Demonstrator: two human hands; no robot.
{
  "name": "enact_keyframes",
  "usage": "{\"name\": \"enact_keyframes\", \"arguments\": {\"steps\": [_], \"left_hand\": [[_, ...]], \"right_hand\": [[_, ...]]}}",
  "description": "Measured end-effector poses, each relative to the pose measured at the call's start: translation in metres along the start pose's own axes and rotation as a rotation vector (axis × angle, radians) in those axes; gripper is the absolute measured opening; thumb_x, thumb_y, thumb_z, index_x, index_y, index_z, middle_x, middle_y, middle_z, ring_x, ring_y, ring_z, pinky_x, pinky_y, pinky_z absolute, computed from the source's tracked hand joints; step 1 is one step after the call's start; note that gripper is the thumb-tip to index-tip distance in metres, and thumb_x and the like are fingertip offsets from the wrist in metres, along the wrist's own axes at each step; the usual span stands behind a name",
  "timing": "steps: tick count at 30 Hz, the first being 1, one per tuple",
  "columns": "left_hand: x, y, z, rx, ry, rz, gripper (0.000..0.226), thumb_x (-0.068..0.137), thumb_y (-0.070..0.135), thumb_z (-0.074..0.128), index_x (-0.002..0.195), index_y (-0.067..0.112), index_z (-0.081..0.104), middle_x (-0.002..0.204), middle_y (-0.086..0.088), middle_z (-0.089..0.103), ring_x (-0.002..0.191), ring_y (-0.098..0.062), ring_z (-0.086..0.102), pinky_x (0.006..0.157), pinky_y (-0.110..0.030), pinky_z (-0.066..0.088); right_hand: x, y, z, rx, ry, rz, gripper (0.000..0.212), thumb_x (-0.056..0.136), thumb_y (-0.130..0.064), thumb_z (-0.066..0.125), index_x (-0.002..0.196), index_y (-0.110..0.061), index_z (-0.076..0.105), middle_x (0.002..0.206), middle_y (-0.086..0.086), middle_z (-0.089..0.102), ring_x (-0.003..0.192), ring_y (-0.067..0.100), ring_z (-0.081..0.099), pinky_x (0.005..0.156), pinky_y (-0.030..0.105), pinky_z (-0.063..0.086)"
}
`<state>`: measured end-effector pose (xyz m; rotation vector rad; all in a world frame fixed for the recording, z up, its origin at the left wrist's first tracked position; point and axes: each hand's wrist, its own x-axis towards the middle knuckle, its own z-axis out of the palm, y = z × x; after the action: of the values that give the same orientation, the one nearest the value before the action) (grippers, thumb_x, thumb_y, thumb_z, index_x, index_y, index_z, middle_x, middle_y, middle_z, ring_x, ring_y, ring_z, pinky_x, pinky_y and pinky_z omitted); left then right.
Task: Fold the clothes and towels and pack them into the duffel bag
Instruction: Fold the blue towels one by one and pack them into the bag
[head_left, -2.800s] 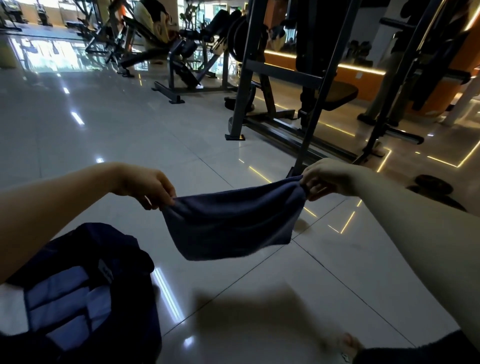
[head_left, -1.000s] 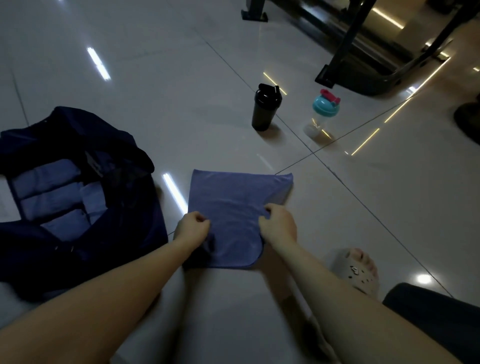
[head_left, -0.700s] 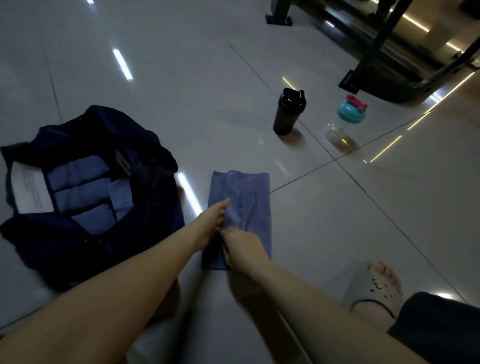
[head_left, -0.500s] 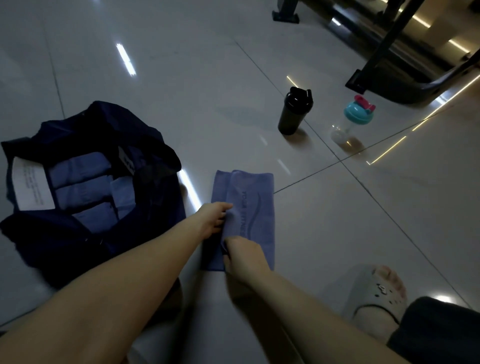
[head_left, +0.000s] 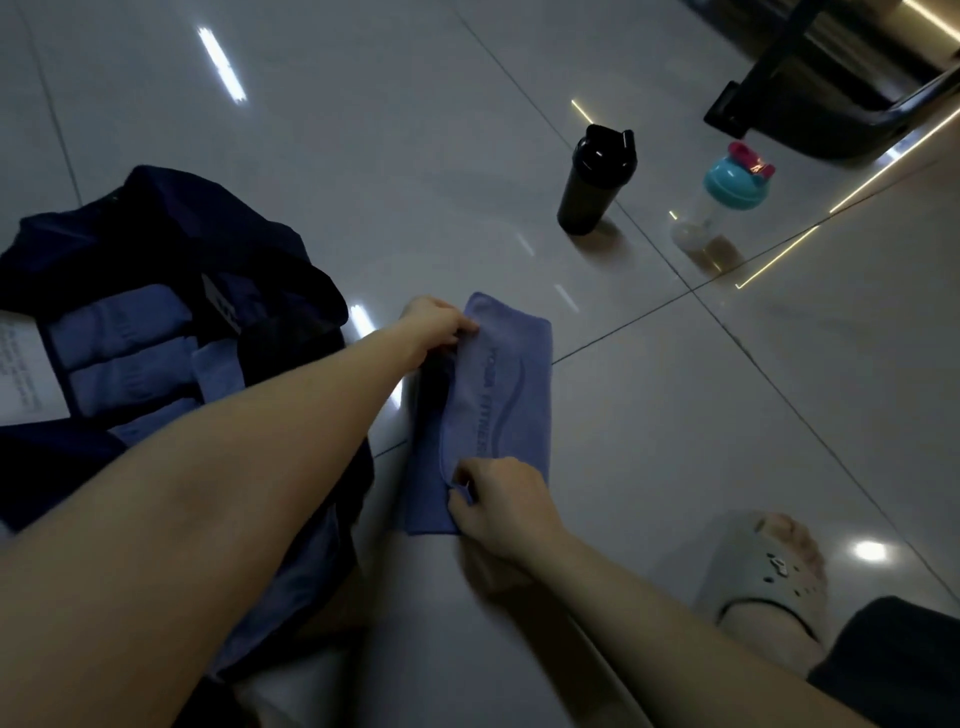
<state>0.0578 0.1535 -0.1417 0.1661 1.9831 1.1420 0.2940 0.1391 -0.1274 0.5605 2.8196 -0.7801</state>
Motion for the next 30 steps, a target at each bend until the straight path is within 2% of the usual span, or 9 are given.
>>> {"name": "enact_keyframes", "arguments": {"steps": [2, 4, 9, 14, 19, 24, 26, 27, 30], "left_hand": [[0.004, -0.005, -0.01, 0.01, 0.038, 0.01, 0.01, 0.082, 0.008, 0.078, 0.081, 0.004, 0.069, 0.065, -0.008, 0.06, 0.051, -0.015, 0.057, 0.041, -0.017, 0.042], [0.009, -0.014, -0.017, 0.02, 0.086, -0.003, 0.013, 0.079, 0.008, 0.08, 0.088, 0.001, 0.073, 0.072, -0.011, 0.065, 0.059, -0.021, 0.06, 0.048, -0.022, 0.047], [0.011, -0.031, -0.021, 0.016, 0.163, -0.055, 0.019, 0.078, 0.009, 0.08, 0.068, 0.01, 0.064, 0.069, -0.007, 0.061, 0.069, -0.023, 0.059, 0.063, -0.029, 0.048], [0.016, -0.035, -0.024, -0.015, 0.19, -0.107, 0.025, 0.078, 0.008, 0.08, 0.07, 0.011, 0.055, 0.074, -0.011, 0.057, 0.068, -0.022, 0.055, 0.063, -0.032, 0.047], [0.022, -0.04, -0.025, 0.013, 0.217, -0.138, 0.025, 0.074, 0.007, 0.083, 0.073, 0.011, 0.058, 0.072, -0.013, 0.061, 0.068, -0.024, 0.06, 0.067, -0.037, 0.055], [0.028, -0.041, -0.024, 0.034, 0.227, -0.14, 0.022, 0.075, 0.005, 0.078, 0.085, 0.009, 0.059, 0.081, -0.013, 0.059, 0.072, -0.024, 0.058, 0.071, -0.041, 0.058], [0.027, -0.042, -0.023, 0.103, 0.244, -0.133, 0.016, 0.075, 0.006, 0.076, 0.082, 0.008, 0.062, 0.08, -0.014, 0.064, 0.074, -0.027, 0.067, 0.076, -0.048, 0.063], [0.023, -0.04, -0.024, 0.191, 0.251, -0.124, 0.013, 0.075, 0.008, 0.074, 0.081, 0.008, 0.063, 0.082, -0.014, 0.068, 0.078, -0.029, 0.071, 0.075, -0.046, 0.063], [0.011, -0.038, -0.026, 0.55, 0.275, -0.044, 0.024, 0.083, 0.02, 0.068, 0.105, 0.013, 0.063, 0.102, -0.009, 0.068, 0.093, -0.031, 0.067, 0.075, -0.033, 0.054]], "right_hand": [[-0.001, -0.005, 0.004, 0.006, -0.031, -0.038, 0.02, 0.092, -0.032, 0.058, 0.079, -0.018, 0.052, 0.081, 0.007, 0.065, 0.082, 0.033, 0.06, 0.061, 0.037, 0.036], [-0.001, -0.01, 0.009, 0.004, -0.054, -0.06, 0.025, 0.094, -0.036, 0.059, 0.078, -0.02, 0.048, 0.08, 0.005, 0.063, 0.082, 0.031, 0.06, 0.062, 0.035, 0.033], [0.005, -0.019, 0.021, 0.001, -0.072, -0.061, 0.023, 0.094, -0.037, 0.06, 0.086, -0.017, 0.058, 0.086, 0.007, 0.066, 0.085, 0.031, 0.061, 0.064, 0.035, 0.037], [0.007, -0.016, 0.032, 0.028, -0.107, -0.048, 0.016, 0.093, -0.031, 0.057, 0.096, -0.016, 0.063, 0.095, 0.008, 0.069, 0.088, 0.033, 0.063, 0.072, 0.041, 0.05], [0.005, -0.013, 0.042, 0.008, -0.119, -0.038, 0.017, 0.094, -0.027, 0.056, 0.103, -0.016, 0.065, 0.097, 0.009, 0.071, 0.091, 0.035, 0.063, 0.073, 0.043, 0.05], [0.004, -0.012, 0.052, -0.004, -0.141, -0.037, 0.014, 0.094, -0.024, 0.054, 0.099, -0.017, 0.064, 0.096, 0.012, 0.07, 0.09, 0.038, 0.062, 0.07, 0.042, 0.046], [0.004, -0.009, 0.055, -0.013, -0.194, -0.051, 0.014, 0.092, -0.027, 0.055, 0.097, -0.017, 0.062, 0.096, 0.012, 0.069, 0.09, 0.038, 0.061, 0.067, 0.041, 0.044], [0.003, -0.007, 0.056, -0.015, -0.243, -0.069, 0.016, 0.091, -0.031, 0.056, 0.099, -0.018, 0.061, 0.097, 0.011, 0.068, 0.09, 0.038, 0.061, 0.068, 0.041, 0.044], [0.001, 0.002, 0.054, -0.014, -0.341, -0.136, 0.027, 0.088, -0.039, 0.052, 0.108, -0.021, 0.059, 0.105, 0.008, 0.067, 0.095, 0.035, 0.061, 0.075, 0.043, 0.051]]}}
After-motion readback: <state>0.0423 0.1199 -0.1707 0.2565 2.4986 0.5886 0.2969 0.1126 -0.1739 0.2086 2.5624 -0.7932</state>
